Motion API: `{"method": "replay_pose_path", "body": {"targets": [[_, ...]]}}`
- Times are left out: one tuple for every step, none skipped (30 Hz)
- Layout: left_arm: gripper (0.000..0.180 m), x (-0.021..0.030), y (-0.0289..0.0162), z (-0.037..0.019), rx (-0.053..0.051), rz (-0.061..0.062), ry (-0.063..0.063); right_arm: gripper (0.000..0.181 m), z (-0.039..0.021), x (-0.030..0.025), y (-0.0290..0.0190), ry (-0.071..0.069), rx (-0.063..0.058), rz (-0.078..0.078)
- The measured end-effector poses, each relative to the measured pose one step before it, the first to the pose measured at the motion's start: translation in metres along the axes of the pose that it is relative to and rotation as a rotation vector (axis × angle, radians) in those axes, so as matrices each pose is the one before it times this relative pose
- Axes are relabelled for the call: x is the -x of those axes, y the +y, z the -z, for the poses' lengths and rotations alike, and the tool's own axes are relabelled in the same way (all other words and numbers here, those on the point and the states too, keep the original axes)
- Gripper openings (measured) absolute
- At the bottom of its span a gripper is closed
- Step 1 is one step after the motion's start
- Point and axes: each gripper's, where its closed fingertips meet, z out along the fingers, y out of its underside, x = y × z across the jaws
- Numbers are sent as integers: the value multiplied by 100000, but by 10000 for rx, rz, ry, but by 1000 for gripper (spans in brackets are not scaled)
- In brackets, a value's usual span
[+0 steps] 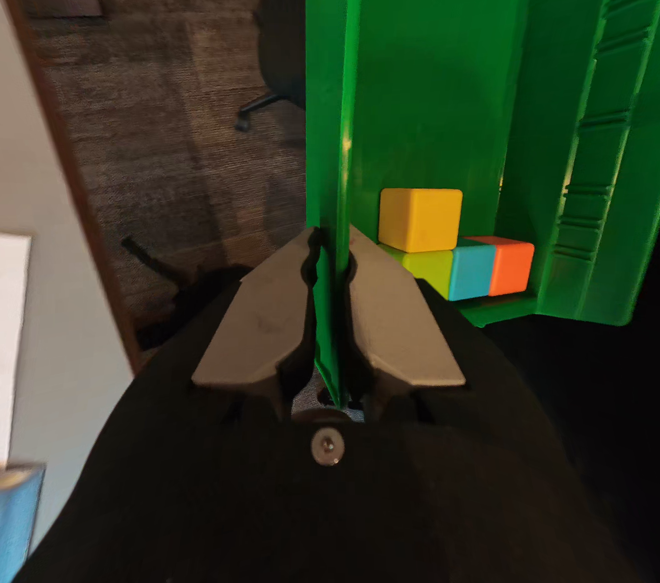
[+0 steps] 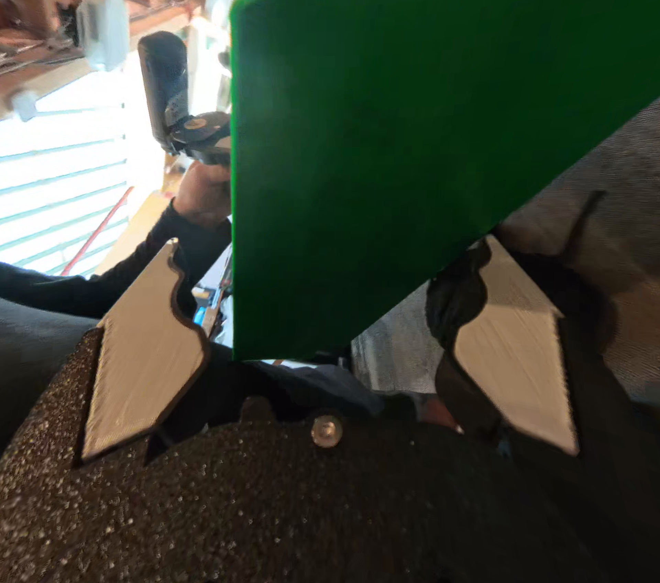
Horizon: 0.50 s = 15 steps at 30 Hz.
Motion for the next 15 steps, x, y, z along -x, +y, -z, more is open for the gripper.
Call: {"method": "replay_pose_path", "body": {"targets": [[6, -1131, -866, -1156, 78, -175, 262, 140, 1902, -1076, -236, 356, -418, -221], [6, -1181, -1024, -1141, 18, -141, 272, 128, 2125, -852, -507, 104, -534, -228], [6, -1119, -954, -1151, 124, -282, 129, 126, 2047, -515, -652, -67, -560, -239], [6, -1410, -1351, -1259, 172, -316, 115, 127, 2080, -437, -523, -31, -414, -188], [6, -1389, -1342, -1133, 127, -326, 156, 127, 2107, -269, -264, -74, -232, -100], [6, -1493, -1462, -1204, 132, -318, 201, 127, 1971, -171, -90, -112, -109, -3], [6, -1657, -1716, -1336, 136, -323, 173, 133, 2114, -279, -167, -35, -176, 63], [6, -1493, -1644, -1401, 164, -325, 126, 136, 2215, -322, -356, -27, -278, 57], [6, -1548, -1744, -1503, 171, -325, 97, 137, 2377, -278, -538, -86, -331, -10], [6, -1660, -1877, -1585, 188, -327, 90, 135, 2562, -218, -683, -101, -352, -74], [5, -1859, -2162, -1719, 199, -339, 28, 136, 2556, -335, -936, 6, -378, -83], [5, -1652, -2176, -1757, 134, -291, 31, 136, 2744, -409, -1149, 53, -410, -34], [5, -1728, -2252, -1852, 144, -248, 128, 136, 2931, -523, -1305, 88, -367, -5], [5, -1680, -2299, -1955, 163, -232, 142, 136, 3027, -586, -1404, 91, -307, 25], [5, -1963, -2596, -2008, 201, -272, 113, 136, 3007, -712, -1491, 103, -242, -2]]}}
